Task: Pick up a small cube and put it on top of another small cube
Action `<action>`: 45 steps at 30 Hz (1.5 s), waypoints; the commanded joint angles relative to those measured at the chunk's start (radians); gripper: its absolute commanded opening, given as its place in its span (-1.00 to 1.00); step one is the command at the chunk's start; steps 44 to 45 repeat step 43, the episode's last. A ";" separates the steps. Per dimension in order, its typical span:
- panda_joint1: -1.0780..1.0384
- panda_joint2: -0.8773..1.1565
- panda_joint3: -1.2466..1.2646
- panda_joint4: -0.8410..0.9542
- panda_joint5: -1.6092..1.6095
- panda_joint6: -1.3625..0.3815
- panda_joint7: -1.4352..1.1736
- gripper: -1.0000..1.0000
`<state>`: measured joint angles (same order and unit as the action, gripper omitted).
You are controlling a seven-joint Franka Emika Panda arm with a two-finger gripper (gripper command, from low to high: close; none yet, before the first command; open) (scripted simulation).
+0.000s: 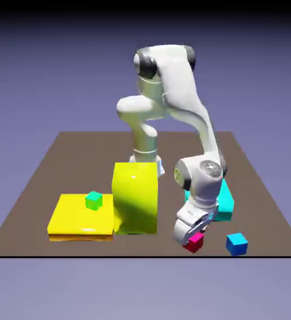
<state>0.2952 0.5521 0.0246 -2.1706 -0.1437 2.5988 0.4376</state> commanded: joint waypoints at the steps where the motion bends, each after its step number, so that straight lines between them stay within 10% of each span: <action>1: 0.000 0.000 0.000 0.000 0.000 0.000 0.000 -1.00; 31: 0.383 -1.087 0.144 -0.635 0.128 -0.410 -0.491 -1.00; 39: 0.366 -0.943 0.161 -0.738 0.096 -0.163 -0.473 -1.00; 40: 0.366 -0.943 0.161 -0.738 0.096 -0.163 -0.473 1.00; 45: 0.375 -1.000 0.156 -0.708 0.108 -0.250 -0.483 1.00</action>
